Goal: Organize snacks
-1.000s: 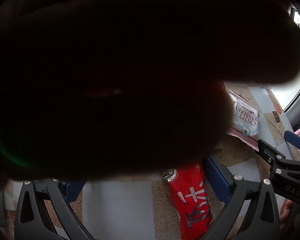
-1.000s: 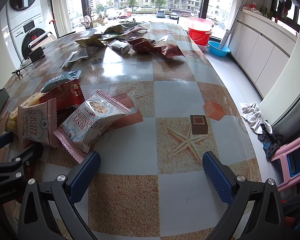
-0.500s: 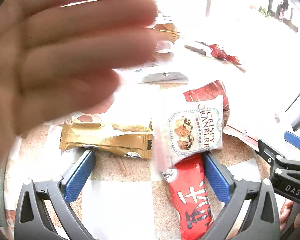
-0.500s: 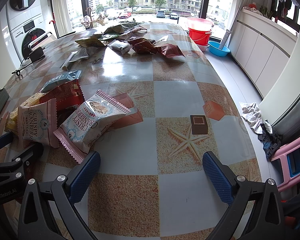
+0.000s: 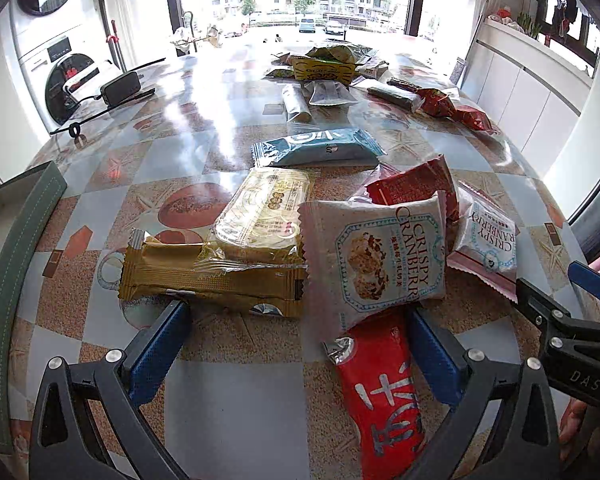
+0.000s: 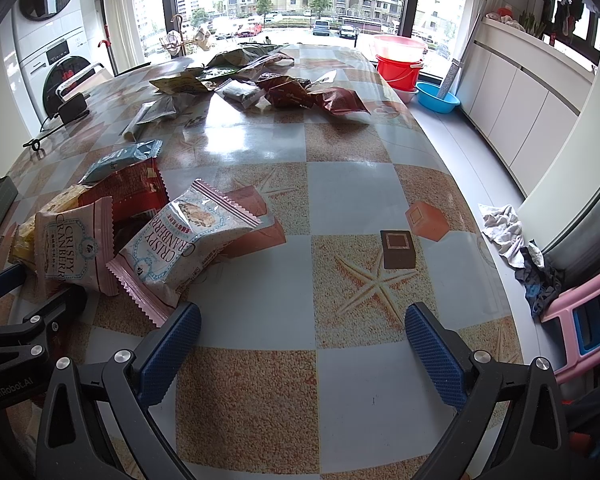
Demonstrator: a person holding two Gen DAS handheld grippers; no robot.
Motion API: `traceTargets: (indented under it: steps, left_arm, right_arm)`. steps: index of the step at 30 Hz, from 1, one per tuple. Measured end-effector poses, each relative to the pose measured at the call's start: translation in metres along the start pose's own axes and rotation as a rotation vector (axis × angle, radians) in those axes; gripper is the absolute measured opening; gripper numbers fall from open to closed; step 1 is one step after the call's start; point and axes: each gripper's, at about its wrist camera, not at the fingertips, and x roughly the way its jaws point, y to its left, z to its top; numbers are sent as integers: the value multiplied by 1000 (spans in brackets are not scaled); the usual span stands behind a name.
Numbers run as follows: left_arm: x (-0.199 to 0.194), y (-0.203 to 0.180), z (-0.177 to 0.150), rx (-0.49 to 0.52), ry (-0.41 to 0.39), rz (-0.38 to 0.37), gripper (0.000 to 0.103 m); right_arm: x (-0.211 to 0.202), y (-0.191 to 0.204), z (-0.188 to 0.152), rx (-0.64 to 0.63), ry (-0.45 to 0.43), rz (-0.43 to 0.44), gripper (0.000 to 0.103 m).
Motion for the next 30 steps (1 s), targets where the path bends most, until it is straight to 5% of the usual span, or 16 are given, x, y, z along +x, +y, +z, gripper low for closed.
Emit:
traceTargets:
  steps: [7,11,20,30]
  left_arm:
    - [0,1,1,-10,5,10,103]
    - [-1,4,1,94,79,-60,103]
    - [-11,41,-11,149,29,-109,103]
    - [-12,39,-13,152,18,-98,103]
  right_arm:
    - [0,0,0,0,0,-1,102]
    - [0,0,0,0,0,0,102]
    - [0,0,0,0,0,-1,102]
    - [0,0,0,0,0,-3,102]
